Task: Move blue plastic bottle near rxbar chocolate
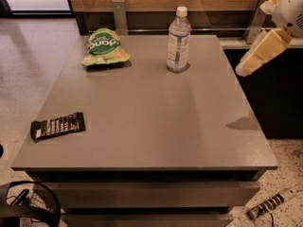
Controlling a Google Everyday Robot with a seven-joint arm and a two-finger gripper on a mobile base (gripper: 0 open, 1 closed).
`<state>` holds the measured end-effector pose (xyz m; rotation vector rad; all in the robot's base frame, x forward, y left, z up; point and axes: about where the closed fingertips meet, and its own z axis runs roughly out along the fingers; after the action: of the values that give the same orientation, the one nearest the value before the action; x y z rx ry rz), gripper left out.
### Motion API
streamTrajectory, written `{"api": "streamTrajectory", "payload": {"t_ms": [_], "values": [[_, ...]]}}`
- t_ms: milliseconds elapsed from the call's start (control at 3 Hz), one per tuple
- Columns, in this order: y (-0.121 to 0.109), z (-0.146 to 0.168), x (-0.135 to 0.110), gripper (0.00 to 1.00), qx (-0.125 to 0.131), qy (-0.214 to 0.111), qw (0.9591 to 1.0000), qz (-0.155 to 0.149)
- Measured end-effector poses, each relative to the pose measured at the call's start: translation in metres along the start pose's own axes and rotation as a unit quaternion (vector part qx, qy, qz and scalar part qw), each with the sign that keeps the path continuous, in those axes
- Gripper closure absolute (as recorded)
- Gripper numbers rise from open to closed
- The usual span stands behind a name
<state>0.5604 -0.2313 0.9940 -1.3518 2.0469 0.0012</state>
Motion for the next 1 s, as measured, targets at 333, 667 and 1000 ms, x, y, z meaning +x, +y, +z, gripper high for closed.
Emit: {"api": "streamTrajectory", "payload": {"t_ms": [333, 667, 1000], "values": [[-0.025, 0.027, -0.003, 0.00, 0.014, -0.084, 0.9947, 0.058], [-0.043, 0.044, -0.008, 0.00, 0.027, -0.173, 0.9774, 0.118], [-0.056, 0.054, -0.012, 0.00, 0.034, -0.232, 0.9587, 0.161]]}}
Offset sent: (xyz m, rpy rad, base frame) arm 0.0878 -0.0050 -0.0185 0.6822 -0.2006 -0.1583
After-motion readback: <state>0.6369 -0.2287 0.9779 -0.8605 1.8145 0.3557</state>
